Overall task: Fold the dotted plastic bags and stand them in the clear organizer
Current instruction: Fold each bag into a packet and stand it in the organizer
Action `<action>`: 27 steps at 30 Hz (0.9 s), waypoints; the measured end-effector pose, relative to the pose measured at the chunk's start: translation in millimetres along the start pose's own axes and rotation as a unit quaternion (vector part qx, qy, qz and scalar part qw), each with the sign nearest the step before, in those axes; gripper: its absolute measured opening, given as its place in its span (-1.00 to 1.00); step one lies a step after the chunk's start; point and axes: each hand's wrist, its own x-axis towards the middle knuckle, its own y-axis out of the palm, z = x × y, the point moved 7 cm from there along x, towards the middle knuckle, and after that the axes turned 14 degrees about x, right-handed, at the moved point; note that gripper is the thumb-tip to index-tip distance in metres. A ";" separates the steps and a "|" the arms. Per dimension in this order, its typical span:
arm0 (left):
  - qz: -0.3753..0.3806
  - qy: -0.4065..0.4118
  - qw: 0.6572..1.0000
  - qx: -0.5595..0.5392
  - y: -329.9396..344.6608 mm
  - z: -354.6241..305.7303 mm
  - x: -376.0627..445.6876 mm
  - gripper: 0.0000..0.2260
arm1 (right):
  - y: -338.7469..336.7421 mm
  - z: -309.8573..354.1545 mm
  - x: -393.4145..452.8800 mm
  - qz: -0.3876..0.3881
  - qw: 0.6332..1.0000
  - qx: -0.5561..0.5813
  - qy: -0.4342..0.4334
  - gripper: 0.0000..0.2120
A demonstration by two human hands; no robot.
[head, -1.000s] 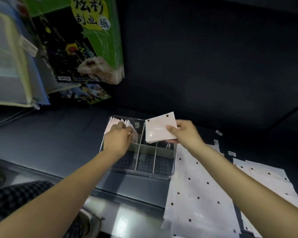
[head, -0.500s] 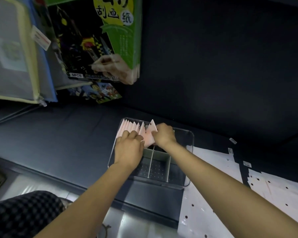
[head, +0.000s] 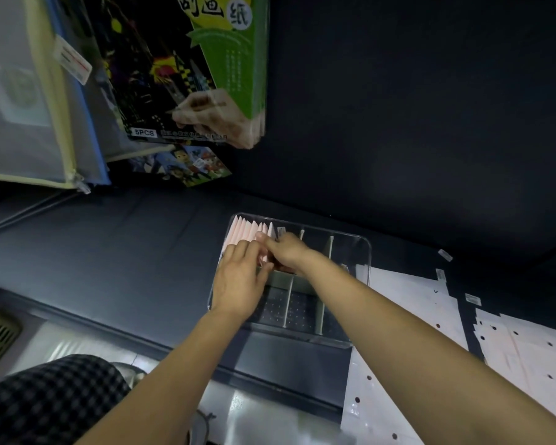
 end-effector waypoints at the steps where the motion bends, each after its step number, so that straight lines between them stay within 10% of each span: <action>1: 0.002 -0.005 1.000 -0.003 0.0 0.7 -0.4 -0.85 | 1.0 0.2 0.4 -0.002 1.000 -0.007 0.005 -0.47; 9: -0.031 0.014 0.999 0.023 -17.7 -16.8 1.1 -0.86 | -29.2 11.5 -18.2 -0.065 0.996 0.033 -0.040 -0.35; 14: -0.047 0.192 0.980 0.030 -22.5 -89.0 -17.5 -0.90 | -105.4 -27.1 -96.1 -0.087 0.971 0.121 -0.185 -0.70; 20: 0.153 0.348 0.925 0.007 41.9 -171.4 -101.3 -0.81 | -169.9 -182.8 -195.6 -0.111 0.985 -0.039 -0.128 -0.84; 27: 0.369 0.392 0.832 0.134 127.3 -158.5 -194.6 -0.26 | -165.5 -306.9 -254.4 -0.030 0.954 -0.279 -0.109 -0.39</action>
